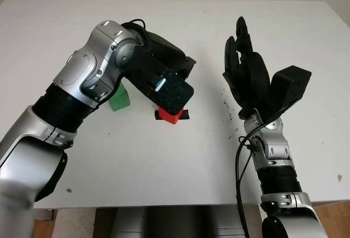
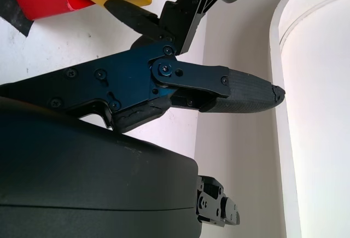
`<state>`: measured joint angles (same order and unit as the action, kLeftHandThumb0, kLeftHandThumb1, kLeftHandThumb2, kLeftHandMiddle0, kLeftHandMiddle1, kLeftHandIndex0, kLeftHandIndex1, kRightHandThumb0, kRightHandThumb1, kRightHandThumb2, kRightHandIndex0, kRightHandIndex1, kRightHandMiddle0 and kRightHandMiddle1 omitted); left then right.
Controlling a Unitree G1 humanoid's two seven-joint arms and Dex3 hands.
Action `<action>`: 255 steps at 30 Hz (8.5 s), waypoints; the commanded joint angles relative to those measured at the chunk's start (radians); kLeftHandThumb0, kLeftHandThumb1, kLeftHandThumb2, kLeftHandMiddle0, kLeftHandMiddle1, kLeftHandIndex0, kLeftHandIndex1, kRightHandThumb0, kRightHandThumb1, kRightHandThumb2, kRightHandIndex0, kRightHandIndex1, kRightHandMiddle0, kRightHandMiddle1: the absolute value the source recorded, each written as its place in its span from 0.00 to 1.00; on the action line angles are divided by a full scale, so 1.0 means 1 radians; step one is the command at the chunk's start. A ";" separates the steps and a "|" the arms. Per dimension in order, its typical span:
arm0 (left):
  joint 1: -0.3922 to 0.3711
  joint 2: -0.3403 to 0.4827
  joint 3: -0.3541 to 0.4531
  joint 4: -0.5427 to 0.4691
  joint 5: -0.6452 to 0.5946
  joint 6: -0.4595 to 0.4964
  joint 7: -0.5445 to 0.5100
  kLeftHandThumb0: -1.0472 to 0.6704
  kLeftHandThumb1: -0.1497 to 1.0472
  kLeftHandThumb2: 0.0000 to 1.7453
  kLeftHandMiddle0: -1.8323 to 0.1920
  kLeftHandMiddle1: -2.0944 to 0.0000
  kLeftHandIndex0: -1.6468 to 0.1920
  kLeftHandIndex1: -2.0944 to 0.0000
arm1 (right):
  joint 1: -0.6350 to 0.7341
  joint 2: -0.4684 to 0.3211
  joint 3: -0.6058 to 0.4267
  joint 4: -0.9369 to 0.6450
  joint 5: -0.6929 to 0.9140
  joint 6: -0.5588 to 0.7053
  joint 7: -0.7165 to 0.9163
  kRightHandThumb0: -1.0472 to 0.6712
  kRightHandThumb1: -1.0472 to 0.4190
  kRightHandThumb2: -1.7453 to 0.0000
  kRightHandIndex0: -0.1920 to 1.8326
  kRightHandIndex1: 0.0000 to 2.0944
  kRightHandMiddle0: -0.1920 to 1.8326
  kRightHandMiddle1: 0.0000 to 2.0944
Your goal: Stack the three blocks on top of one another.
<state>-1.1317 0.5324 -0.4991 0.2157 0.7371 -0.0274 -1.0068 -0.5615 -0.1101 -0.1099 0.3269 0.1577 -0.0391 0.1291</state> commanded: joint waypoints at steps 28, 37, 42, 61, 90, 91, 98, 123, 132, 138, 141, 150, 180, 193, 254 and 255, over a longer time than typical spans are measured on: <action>-0.006 -0.017 -0.022 -0.034 0.012 0.027 -0.101 0.11 0.93 0.03 1.00 1.00 1.00 1.00 | 0.001 0.005 -0.004 -0.013 0.005 -0.011 0.009 0.17 0.00 0.68 0.00 0.00 0.00 0.00; -0.003 -0.011 -0.016 -0.024 -0.008 0.029 -0.096 0.08 0.92 0.03 1.00 1.00 1.00 1.00 | 0.002 0.005 -0.005 -0.015 0.008 -0.003 0.008 0.17 0.00 0.68 0.00 0.00 0.00 0.00; -0.008 -0.006 0.013 -0.033 -0.055 0.022 -0.097 0.02 0.94 0.04 1.00 1.00 1.00 1.00 | 0.002 0.005 -0.006 -0.009 0.008 -0.009 0.009 0.17 0.00 0.68 0.00 0.00 0.00 0.00; -0.038 0.063 0.133 -0.142 -0.203 0.128 -0.127 0.02 0.95 0.03 1.00 1.00 1.00 1.00 | -0.010 -0.001 -0.012 0.006 0.004 -0.002 0.027 0.16 0.00 0.68 0.00 0.00 0.00 0.00; 0.214 0.444 0.455 -0.031 -0.313 0.070 0.249 0.18 0.91 0.03 0.87 0.97 0.79 0.96 | -0.015 -0.016 -0.023 0.008 0.004 0.005 0.044 0.16 0.00 0.68 0.00 0.00 0.00 0.00; 0.234 0.467 0.456 -0.011 -0.321 0.006 0.258 0.18 0.90 0.03 0.88 0.98 0.79 0.96 | -0.017 -0.020 -0.023 0.010 0.003 0.004 0.047 0.16 0.00 0.68 0.00 0.00 0.00 0.00; 0.273 0.538 0.402 0.053 -0.267 -0.273 0.292 0.23 0.86 0.03 0.97 0.99 0.82 0.98 | -0.025 -0.032 -0.019 0.015 -0.004 0.009 0.054 0.17 0.00 0.67 0.00 0.00 0.00 0.00; 0.241 0.476 0.207 0.140 0.123 -0.687 0.617 0.28 0.83 0.03 1.00 1.00 0.80 0.96 | -0.024 -0.055 -0.022 -0.003 -0.007 0.049 0.051 0.16 0.00 0.68 0.00 0.00 0.00 0.00; 0.214 0.451 0.148 0.182 0.235 -0.736 0.721 0.26 0.82 0.03 0.99 0.98 0.77 0.97 | -0.020 -0.055 -0.023 -0.006 -0.005 0.046 0.059 0.16 0.00 0.68 0.00 0.00 0.00 0.00; 0.211 0.436 0.121 0.203 0.290 -0.737 0.780 0.25 0.81 0.03 0.96 0.97 0.72 0.95 | -0.010 -0.057 -0.025 -0.025 -0.002 0.062 0.059 0.16 0.00 0.68 0.00 0.00 0.00 0.00; 0.203 0.429 0.109 0.215 0.318 -0.733 0.806 0.25 0.82 0.03 0.95 0.97 0.71 0.96 | -0.007 -0.061 -0.024 -0.026 -0.001 0.059 0.068 0.16 0.00 0.68 0.00 0.00 0.00 0.00; 0.164 0.411 0.052 0.293 0.427 -0.703 0.910 0.26 0.84 0.04 0.93 0.97 0.67 0.95 | -0.003 -0.057 -0.026 -0.031 0.000 0.059 0.067 0.16 0.00 0.68 0.00 0.00 0.00 0.00; 0.142 0.381 -0.026 0.469 0.356 -0.695 1.027 0.35 0.93 0.03 0.81 0.97 0.65 0.47 | -0.002 -0.058 -0.028 -0.024 0.005 0.050 0.070 0.16 0.00 0.69 0.00 0.00 0.00 0.00; 0.166 0.310 0.197 0.474 -0.234 -0.476 0.497 0.38 0.98 0.03 0.81 0.97 0.77 0.28 | -0.006 -0.058 -0.021 -0.015 0.003 0.055 0.067 0.16 0.00 0.69 0.00 0.00 0.00 0.00; 0.312 -0.050 0.499 0.068 -0.827 0.265 0.414 0.38 0.94 0.03 0.81 0.98 0.69 0.28 | -0.014 -0.043 -0.017 0.012 0.003 0.020 0.078 0.17 0.00 0.67 0.00 0.00 0.00 0.00; 0.313 -0.052 0.499 0.068 -0.827 0.264 0.415 0.38 0.95 0.03 0.81 0.98 0.70 0.28 | -0.014 -0.043 -0.017 0.013 0.004 0.018 0.078 0.17 0.00 0.67 0.00 0.00 0.00 0.00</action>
<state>-0.8209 0.4871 0.0066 0.2872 -0.0906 0.2468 -0.5923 -0.5712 -0.1527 -0.1273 0.3508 0.1598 -0.0121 0.2056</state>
